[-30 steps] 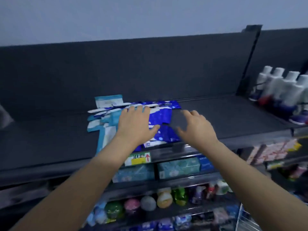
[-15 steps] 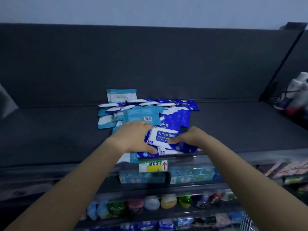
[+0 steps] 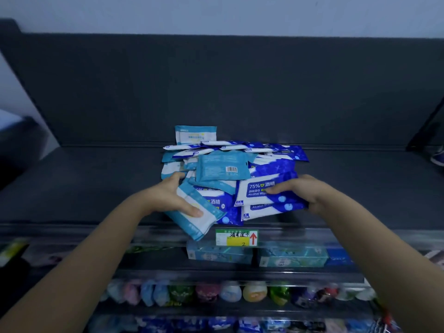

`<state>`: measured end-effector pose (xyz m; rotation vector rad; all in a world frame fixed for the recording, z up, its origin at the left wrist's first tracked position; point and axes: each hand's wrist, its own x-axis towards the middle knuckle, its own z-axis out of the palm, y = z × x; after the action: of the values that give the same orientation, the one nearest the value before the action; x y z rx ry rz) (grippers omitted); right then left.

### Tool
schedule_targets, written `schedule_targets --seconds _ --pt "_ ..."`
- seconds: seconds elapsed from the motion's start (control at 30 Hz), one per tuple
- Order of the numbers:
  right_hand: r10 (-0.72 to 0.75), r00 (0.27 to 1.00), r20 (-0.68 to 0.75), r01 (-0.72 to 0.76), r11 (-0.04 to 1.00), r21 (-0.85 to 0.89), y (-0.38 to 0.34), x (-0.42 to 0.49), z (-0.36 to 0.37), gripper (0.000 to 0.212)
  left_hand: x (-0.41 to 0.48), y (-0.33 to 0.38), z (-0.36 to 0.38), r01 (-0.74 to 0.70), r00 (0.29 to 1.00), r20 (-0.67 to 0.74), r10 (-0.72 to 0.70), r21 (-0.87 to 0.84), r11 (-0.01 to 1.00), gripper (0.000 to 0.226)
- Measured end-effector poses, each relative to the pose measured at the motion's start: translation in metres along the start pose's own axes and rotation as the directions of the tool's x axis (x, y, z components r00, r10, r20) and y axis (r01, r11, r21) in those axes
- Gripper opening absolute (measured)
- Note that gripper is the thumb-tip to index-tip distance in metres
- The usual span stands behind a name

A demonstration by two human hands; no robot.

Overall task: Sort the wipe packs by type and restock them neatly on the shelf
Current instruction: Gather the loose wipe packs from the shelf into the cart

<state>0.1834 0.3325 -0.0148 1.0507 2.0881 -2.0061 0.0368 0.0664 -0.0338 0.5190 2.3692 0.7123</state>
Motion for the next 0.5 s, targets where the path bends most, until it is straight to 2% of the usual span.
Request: schedule_targets --seconds 0.07,0.13,0.2,0.27,0.33,0.4,0.43,0.5 --pt "-0.002 0.999 0.050 -0.002 0.997 0.078 -0.001 -0.003 0.002 0.046 0.002 0.001 0.003 0.062 0.997 -0.031 -0.065 -0.108 0.992 0.119" --pt "0.006 0.995 0.097 -0.019 0.992 0.129 0.000 -0.006 0.005 0.049 0.003 0.002 0.008 0.089 0.994 -0.039 -0.098 -0.181 0.979 0.132" --pt "0.006 0.992 0.124 -0.029 0.982 0.188 0.001 -0.008 0.009 0.033 0.000 0.005 0.014 0.096 0.990 -0.076 -0.117 -0.235 0.967 0.136" --pt "0.013 0.993 0.118 -0.042 0.968 0.248 0.004 -0.008 0.017 0.017 -0.002 0.010 0.020 0.102 0.984 -0.110 -0.138 -0.285 0.953 0.123" --pt "0.015 0.993 0.116 -0.044 0.967 0.250 0.009 -0.007 0.030 0.023 -0.004 0.015 0.024 0.092 0.987 -0.091 -0.132 -0.354 0.931 0.114" --pt "0.006 0.995 0.095 -0.031 0.963 0.268 0.016 -0.004 0.046 0.043 -0.004 0.014 0.026 0.080 0.990 -0.070 -0.122 -0.432 0.898 0.117" --pt "0.002 0.997 0.071 -0.021 0.959 0.281 0.018 -0.003 0.053 0.053 -0.004 0.014 0.026 0.078 0.991 -0.058 -0.121 -0.486 0.871 0.106" --pt "-0.008 0.999 0.047 -0.006 0.957 0.290 0.021 -0.003 0.065 0.065 -0.011 0.021 0.028 0.063 0.992 -0.046 -0.119 -0.635 0.770 0.054"
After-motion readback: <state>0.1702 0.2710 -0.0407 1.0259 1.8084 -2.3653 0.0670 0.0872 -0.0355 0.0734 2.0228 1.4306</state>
